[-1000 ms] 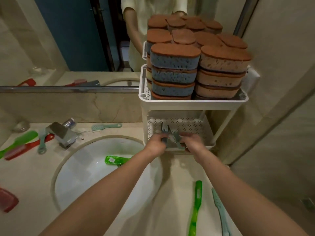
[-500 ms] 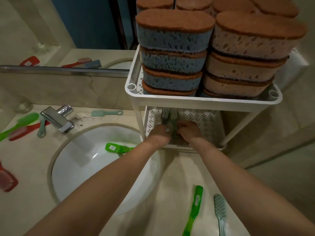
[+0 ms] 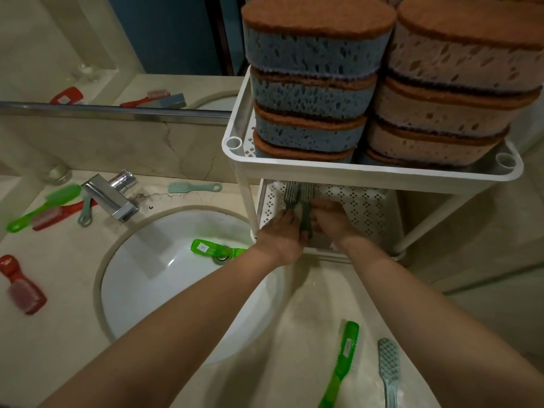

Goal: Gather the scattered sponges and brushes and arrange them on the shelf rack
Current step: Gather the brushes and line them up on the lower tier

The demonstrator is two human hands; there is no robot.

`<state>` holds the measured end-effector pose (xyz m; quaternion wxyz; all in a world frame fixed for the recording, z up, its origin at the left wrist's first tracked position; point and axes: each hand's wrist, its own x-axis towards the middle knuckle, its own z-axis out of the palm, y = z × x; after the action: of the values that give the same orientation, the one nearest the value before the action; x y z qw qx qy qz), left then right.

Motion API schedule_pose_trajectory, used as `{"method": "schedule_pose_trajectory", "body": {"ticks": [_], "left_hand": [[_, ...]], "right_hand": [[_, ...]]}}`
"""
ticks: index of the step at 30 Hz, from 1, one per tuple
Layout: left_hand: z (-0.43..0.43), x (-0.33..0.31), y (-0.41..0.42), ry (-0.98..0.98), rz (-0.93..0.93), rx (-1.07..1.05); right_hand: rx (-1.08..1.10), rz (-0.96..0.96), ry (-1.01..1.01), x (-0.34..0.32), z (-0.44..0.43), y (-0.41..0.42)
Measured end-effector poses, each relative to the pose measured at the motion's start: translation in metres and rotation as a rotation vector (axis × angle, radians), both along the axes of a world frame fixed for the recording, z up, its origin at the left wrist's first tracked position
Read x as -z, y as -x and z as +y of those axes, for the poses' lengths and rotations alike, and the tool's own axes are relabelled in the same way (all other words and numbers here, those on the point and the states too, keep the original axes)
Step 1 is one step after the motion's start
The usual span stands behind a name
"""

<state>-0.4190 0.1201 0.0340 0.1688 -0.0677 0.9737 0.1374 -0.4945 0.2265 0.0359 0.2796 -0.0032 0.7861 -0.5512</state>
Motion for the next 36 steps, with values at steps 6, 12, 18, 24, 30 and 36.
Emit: {"method": "schedule_pose_trajectory", "body": {"ticks": [6, 12, 18, 24, 30, 36], "left_hand": [[0.003, -0.002, -0.002, 0.046, -0.127, -0.090], [0.005, 0.000, 0.002, -0.006, -0.178, -0.193], [0.004, 0.000, 0.010, -0.105, -0.194, -0.301], [-0.001, -0.008, 0.010, -0.235, -0.155, -0.320], [-0.001, -0.010, -0.020, -0.344, 0.073, -0.278], [-0.012, -0.015, -0.060, -0.402, 0.246, -0.305]], "right_hand": [[-0.103, -0.042, -0.044, -0.006, -0.014, -0.008], [-0.216, -0.049, -0.053, -0.010, -0.019, -0.011], [-0.266, -0.028, -0.063, -0.008, -0.018, -0.009], [-0.235, -0.066, -0.003, -0.008, -0.014, -0.010], [-0.144, -0.095, 0.036, -0.006, -0.017, -0.014], [0.096, 0.097, 0.016, -0.018, -0.031, -0.036]]}}
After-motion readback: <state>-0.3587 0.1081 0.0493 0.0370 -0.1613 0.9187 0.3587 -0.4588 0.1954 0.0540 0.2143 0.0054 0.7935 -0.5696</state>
